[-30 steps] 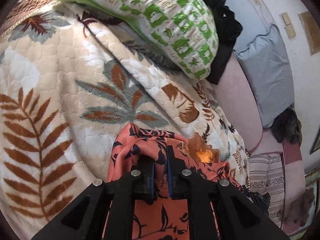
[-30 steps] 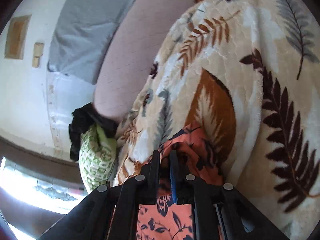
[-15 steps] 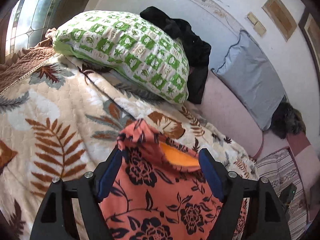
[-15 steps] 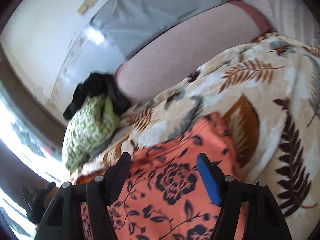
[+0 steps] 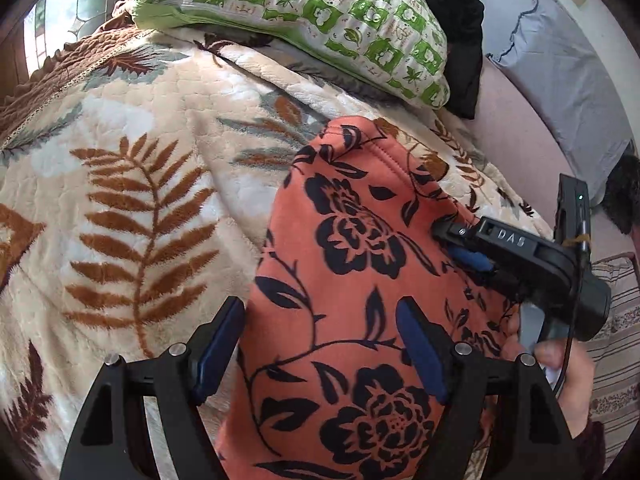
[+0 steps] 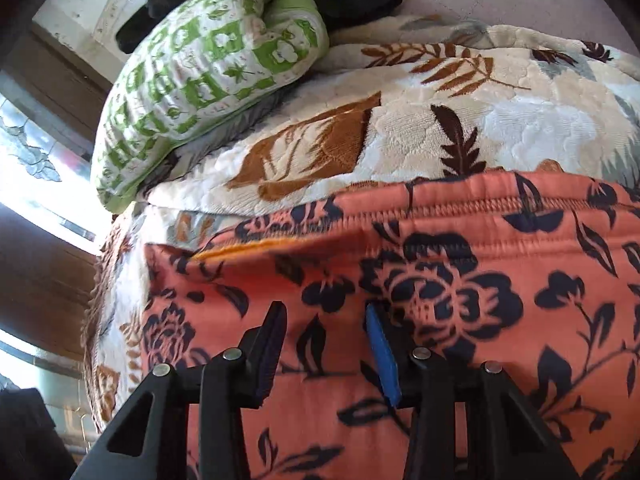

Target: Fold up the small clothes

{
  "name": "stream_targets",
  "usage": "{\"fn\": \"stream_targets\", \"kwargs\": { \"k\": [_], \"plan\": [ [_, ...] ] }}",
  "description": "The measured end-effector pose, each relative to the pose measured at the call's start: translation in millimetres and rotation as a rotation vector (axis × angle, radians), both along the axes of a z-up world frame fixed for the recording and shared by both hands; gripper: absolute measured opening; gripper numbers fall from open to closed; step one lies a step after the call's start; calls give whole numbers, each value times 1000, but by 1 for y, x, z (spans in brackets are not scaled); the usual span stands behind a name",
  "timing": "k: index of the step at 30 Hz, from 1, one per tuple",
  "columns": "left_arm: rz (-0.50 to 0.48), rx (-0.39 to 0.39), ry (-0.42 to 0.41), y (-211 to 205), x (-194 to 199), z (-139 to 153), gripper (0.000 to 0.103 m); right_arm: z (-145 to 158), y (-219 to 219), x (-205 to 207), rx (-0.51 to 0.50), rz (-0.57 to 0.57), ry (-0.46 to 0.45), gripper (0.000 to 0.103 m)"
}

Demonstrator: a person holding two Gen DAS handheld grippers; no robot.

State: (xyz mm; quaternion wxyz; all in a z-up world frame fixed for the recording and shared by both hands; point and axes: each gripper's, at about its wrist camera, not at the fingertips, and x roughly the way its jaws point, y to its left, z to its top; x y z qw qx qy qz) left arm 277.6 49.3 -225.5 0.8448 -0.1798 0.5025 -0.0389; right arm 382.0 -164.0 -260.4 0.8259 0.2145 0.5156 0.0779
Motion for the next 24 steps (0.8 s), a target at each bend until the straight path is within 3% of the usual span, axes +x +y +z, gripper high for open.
{"fn": "stream_targets", "kwargs": {
  "k": [5, 11, 15, 18, 22, 24],
  "plan": [
    [1, 66, -3, 0, 3, 0, 78, 9, -15, 8, 36, -79, -40, 43],
    [-41, 248, -167, -25, -13, 28, 79, 58, -50, -76, -71, -86, -200, 43],
    [-88, 288, -225, -45, -25, 36, 79, 72, -86, -147, -158, -132, -221, 44],
    [-108, 329, -251, -61, -31, 37, 79, 71, -102, -188, -212, -159, -230, 44],
    [-130, 357, -253, -77, -35, 34, 79, 51, -122, -213, -243, -224, -222, 45],
    [-141, 379, -243, -85, -34, 28, 79, 29, -135, -210, -217, -249, -157, 45]
  ]
}}
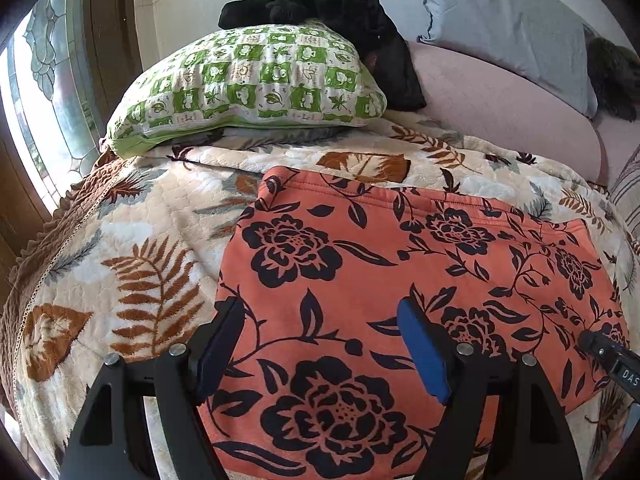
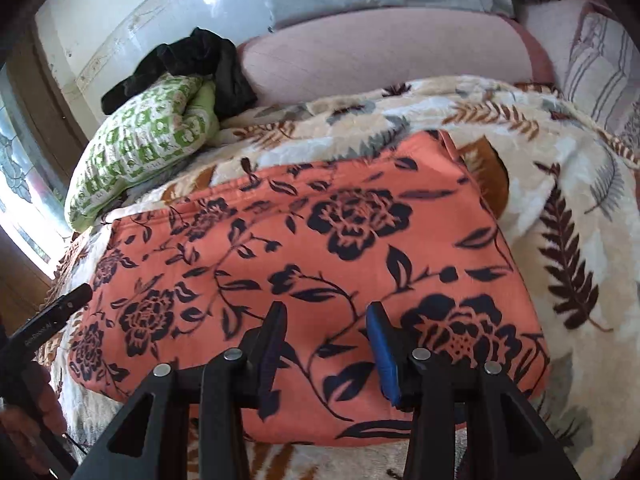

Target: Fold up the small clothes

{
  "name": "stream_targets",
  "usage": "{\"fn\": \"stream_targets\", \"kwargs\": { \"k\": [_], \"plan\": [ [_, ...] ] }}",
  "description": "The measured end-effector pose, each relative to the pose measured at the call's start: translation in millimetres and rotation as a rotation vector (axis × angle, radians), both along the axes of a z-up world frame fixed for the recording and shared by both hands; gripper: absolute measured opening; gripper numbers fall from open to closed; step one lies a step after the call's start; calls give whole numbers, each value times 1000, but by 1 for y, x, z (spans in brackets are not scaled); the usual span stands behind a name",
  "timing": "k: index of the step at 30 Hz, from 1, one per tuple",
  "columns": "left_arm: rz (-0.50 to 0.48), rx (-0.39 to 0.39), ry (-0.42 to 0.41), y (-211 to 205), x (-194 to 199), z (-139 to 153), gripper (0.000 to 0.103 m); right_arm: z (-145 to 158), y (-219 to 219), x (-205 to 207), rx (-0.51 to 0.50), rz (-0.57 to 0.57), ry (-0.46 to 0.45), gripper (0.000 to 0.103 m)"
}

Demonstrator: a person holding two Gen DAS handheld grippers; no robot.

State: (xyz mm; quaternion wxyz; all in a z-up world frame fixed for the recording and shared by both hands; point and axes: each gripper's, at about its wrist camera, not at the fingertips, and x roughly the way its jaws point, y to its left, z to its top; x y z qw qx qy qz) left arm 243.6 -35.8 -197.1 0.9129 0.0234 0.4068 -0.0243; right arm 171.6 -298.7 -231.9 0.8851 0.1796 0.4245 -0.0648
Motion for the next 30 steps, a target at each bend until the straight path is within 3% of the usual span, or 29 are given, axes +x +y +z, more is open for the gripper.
{"fn": "stream_targets", "kwargs": {
  "k": [2, 10, 14, 18, 25, 30],
  "plan": [
    [-6, 28, 17, -8, 2, -7, 79, -20, -10, 5, 58, -10, 53, 45],
    [-12, 95, 68, -21, 14, -29, 79, 3, -33, 9, 56, -57, -51, 45],
    [-13, 112, 71, -23, 16, -33, 79, -15, -35, 23, 34, -45, 30, 46],
    [-13, 126, 72, -25, 16, -36, 79, -13, -27, 24, -12, -32, 27, 46],
    [-9, 133, 74, -26, 18, -38, 81, 12, -20, 12, -22, -22, -112, 46],
    [6, 126, 100, -22, 22, -42, 90, -19, -20, 28, 28, -3, 33, 47]
  ]
}}
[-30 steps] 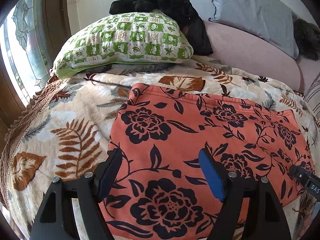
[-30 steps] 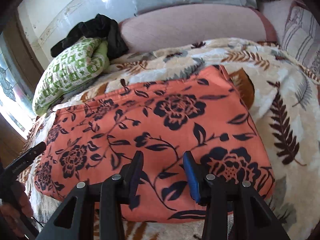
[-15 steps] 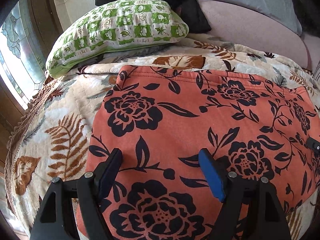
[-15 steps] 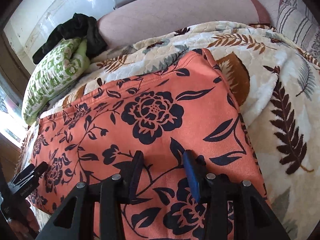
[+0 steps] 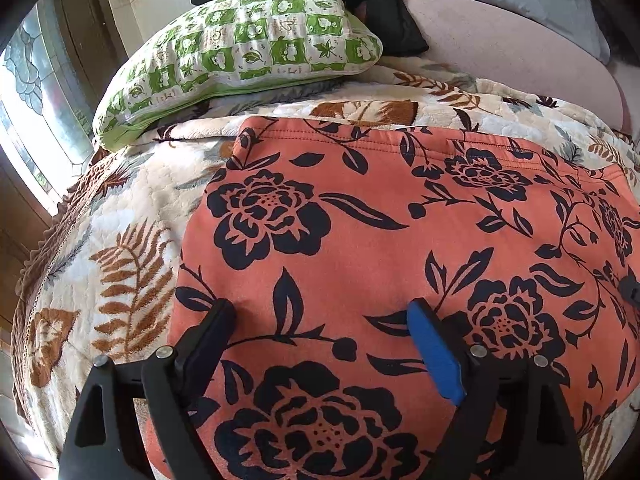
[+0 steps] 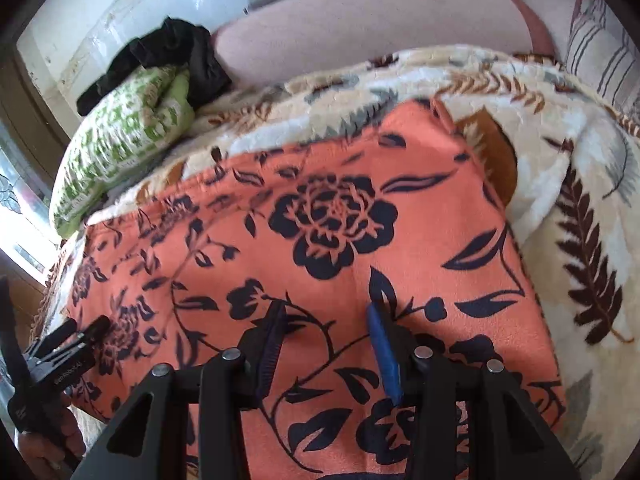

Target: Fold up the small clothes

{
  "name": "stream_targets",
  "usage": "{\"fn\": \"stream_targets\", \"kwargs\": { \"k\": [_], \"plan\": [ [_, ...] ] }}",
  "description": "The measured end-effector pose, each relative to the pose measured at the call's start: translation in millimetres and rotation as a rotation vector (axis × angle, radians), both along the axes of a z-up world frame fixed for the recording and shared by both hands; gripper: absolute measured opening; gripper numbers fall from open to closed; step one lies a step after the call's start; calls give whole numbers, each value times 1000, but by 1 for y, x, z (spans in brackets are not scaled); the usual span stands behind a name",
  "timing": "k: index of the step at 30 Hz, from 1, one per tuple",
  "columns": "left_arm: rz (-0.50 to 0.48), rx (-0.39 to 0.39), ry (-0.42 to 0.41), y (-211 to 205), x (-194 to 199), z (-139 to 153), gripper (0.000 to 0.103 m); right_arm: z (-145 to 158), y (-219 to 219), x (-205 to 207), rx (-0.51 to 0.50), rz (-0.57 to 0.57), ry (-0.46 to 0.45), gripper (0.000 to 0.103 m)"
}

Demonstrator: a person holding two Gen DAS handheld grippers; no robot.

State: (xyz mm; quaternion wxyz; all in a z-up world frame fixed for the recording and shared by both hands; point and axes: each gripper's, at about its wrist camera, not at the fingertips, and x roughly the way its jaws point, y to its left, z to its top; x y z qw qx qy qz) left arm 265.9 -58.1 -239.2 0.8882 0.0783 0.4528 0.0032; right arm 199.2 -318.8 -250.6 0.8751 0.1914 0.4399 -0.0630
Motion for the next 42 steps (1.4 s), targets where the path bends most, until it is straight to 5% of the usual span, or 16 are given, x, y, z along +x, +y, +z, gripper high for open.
{"fn": "stream_targets", "kwargs": {
  "k": [8, 12, 14, 16, 18, 21, 24, 29, 33, 36, 42],
  "plan": [
    [55, -221, 11, 40, -34, 33, 90, 22, 5, -17, 71, 29, -113, 47],
    [109, -389, 54, 67, -74, 26, 90, 38, 22, -33, 131, 99, -206, 47],
    [108, -441, 64, 71, -94, 16, 77, 42, 35, -38, 177, 152, -236, 47],
    [93, -476, 103, 69, -99, 7, 38, 44, 53, -42, 207, 210, -248, 38],
    [72, -551, 136, 68, -95, 0, 21, 43, 73, -44, 207, 250, -247, 31],
    [85, -582, 136, 66, -91, -5, 21, 27, 96, -40, 178, 274, -180, 31],
    [128, -671, 181, 71, -85, -13, 25, -13, 108, -23, 141, 277, -10, 30],
    [138, -798, 151, 74, -97, -3, 37, -15, 108, -19, 132, 276, -34, 30],
    [165, -800, 135, 69, -104, -4, 62, -13, 111, -17, 111, 281, -38, 30],
    [202, -862, 187, 72, -96, -19, 63, -11, 112, -14, 110, 289, -41, 30],
    [253, -924, 97, 87, -78, -20, 61, -12, 107, -17, 134, 297, -50, 30]
  ]
}}
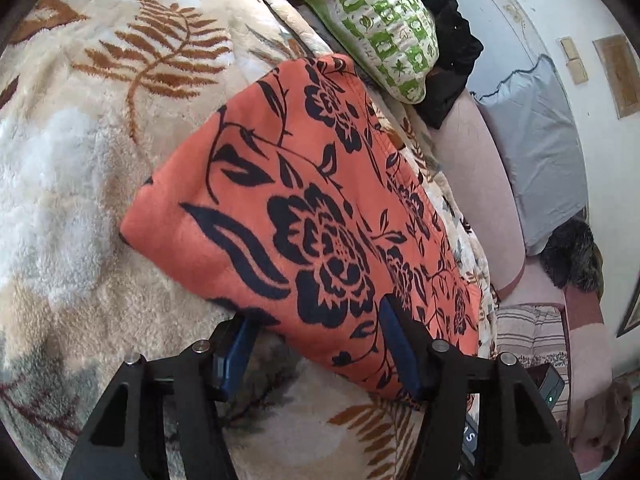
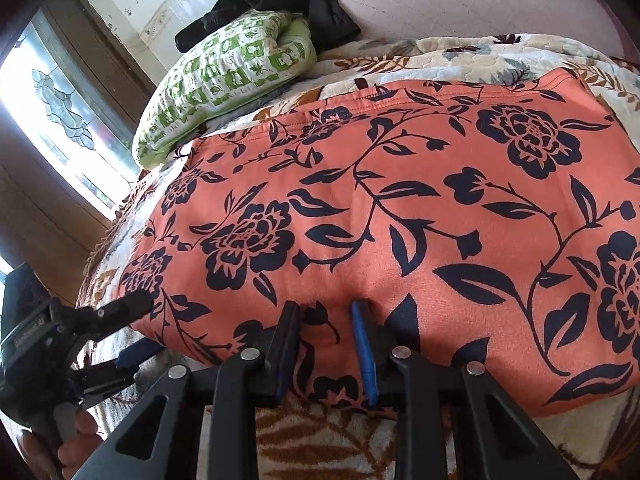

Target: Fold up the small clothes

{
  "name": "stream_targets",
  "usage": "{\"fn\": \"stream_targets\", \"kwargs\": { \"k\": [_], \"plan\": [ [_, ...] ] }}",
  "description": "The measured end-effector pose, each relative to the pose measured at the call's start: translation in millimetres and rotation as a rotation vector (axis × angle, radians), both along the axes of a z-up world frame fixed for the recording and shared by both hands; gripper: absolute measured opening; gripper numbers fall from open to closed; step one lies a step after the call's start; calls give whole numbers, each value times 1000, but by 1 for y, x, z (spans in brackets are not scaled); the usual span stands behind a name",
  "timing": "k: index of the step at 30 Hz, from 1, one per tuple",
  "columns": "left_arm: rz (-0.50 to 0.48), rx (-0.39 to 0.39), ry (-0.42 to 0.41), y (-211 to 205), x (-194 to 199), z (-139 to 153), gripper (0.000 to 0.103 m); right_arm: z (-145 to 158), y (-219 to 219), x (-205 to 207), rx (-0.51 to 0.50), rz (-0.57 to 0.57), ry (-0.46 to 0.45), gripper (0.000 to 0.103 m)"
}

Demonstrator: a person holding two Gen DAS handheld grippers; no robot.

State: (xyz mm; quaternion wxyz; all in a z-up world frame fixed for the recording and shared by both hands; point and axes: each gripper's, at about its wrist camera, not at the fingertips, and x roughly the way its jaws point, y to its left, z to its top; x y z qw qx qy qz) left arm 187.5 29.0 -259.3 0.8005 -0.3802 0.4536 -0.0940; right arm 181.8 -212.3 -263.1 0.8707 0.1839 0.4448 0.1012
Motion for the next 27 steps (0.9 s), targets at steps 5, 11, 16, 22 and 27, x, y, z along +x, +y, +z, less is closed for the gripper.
{"fn": "stream_targets", "kwargs": {
  "k": [5, 11, 16, 22, 27],
  "plan": [
    [66, -65, -45, 12, 15, -7, 44, 0, 0, -4, -4, 2, -7, 30],
    [57, 21, -119, 5, 15, -1, 29, 2, 1, -5, -16, 9, -7, 30],
    [84, -57, -66, 7, 21, -11, 51, 20, 2, -6, 62, -1, -89, 29],
    [71, 10, -106, 2, 22, -7, 28, -2, 23, 9, 58, 36, -4, 29],
    [13, 143, -184, -12, 23, 8, 19, -5, 14, 10, 128, 31, 3, 29]
  ]
}}
